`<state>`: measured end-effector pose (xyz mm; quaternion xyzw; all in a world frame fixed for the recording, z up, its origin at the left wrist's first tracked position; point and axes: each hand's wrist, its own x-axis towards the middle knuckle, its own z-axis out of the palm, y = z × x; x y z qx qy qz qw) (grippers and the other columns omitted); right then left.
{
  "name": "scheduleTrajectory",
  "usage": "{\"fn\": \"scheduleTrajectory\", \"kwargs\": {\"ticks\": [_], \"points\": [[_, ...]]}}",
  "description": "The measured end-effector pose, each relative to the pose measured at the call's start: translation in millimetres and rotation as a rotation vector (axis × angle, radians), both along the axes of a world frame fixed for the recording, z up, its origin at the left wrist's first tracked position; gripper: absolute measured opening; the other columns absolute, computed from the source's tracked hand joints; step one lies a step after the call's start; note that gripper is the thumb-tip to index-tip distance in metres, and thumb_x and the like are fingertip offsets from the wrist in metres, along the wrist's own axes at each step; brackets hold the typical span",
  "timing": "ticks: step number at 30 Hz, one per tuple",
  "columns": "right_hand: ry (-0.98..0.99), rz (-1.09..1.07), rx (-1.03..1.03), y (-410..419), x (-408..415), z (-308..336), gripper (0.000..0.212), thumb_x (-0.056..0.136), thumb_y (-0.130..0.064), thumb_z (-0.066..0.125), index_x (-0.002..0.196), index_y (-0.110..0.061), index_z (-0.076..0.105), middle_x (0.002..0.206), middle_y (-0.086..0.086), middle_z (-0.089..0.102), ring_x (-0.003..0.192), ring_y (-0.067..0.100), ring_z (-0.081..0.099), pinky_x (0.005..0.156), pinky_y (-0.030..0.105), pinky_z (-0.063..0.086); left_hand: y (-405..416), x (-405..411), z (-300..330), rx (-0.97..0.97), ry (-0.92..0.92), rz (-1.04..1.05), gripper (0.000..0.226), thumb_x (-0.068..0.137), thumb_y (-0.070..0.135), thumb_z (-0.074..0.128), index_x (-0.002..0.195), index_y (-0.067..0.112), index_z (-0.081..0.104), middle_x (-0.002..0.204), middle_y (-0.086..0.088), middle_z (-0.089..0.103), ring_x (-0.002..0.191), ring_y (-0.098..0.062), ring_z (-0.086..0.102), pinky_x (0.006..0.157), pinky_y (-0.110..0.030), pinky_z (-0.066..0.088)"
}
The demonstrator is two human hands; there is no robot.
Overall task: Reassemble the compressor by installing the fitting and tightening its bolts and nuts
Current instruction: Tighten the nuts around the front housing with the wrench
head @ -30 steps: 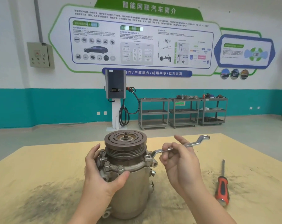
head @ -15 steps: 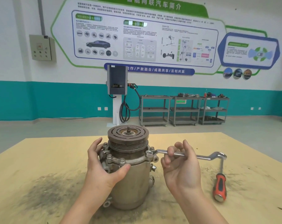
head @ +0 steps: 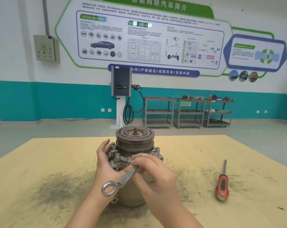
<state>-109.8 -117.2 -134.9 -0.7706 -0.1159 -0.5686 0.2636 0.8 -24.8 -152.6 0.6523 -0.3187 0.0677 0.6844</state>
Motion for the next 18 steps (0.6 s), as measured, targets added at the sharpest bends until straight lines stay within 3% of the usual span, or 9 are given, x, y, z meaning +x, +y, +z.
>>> {"fn": "scheduleTrajectory", "kwargs": {"ticks": [4, 6, 9, 13, 18], "points": [[-0.078, 0.105, 0.088, -12, -10, 11, 0.009, 0.091, -0.019, 0.055, 0.099, -0.022, 0.059, 0.097, -0.009, 0.065, 0.09, 0.005, 0.064, 0.079, 0.021, 0.052, 1, 3, -6, 0.01, 0.016, -0.018, 0.099, 0.042, 0.065, 0.086, 0.12, 0.072, 0.025, 0.14, 0.022, 0.042, 0.124, -0.01, 0.055, 0.108, -0.043, 0.043], [-0.14, 0.21, 0.356, -18, -14, 19, 0.012, 0.096, -0.021, 0.045, 0.095, -0.028, 0.055, 0.082, -0.004, 0.064, 0.067, 0.012, 0.06, 0.064, 0.02, 0.048, 1, 3, -6, 0.015, 0.021, -0.028, 0.094, 0.046, 0.062, 0.082, 0.118, 0.074, 0.023, 0.138, 0.03, 0.039, 0.124, 0.001, 0.05, 0.109, -0.036, 0.041], [-0.22, 0.407, 0.908, -35, -13, 25, 0.017, 0.092, -0.008, 0.035, 0.093, -0.019, 0.048, 0.063, 0.007, 0.06, 0.049, 0.02, 0.049, 0.05, 0.023, 0.042, 2, 0, -3, 0.019, 0.022, -0.034, 0.091, 0.046, 0.061, 0.08, 0.114, 0.077, 0.022, 0.134, 0.037, 0.035, 0.12, 0.015, 0.045, 0.106, -0.028, 0.038], [-0.154, 0.567, 1.263, -58, -3, 25, 0.019, 0.092, 0.0, 0.029, 0.092, -0.01, 0.045, 0.056, 0.009, 0.054, 0.042, 0.02, 0.042, 0.044, 0.023, 0.037, 2, -3, -1, 0.021, 0.007, -0.028, 0.09, 0.046, 0.061, 0.078, 0.114, 0.076, 0.021, 0.138, 0.028, 0.038, 0.127, 0.001, 0.046, 0.11, -0.031, 0.037], [-0.029, 0.665, 1.441, -74, 15, 30, 0.015, 0.088, -0.004, 0.031, 0.085, -0.009, 0.045, 0.053, 0.007, 0.045, 0.037, 0.018, 0.033, 0.041, 0.023, 0.03, 3, -2, -2, 0.019, -0.006, -0.034, 0.092, 0.046, 0.061, 0.079, 0.116, 0.075, 0.022, 0.136, 0.032, 0.038, 0.127, -0.003, 0.047, 0.111, -0.035, 0.038]]}}
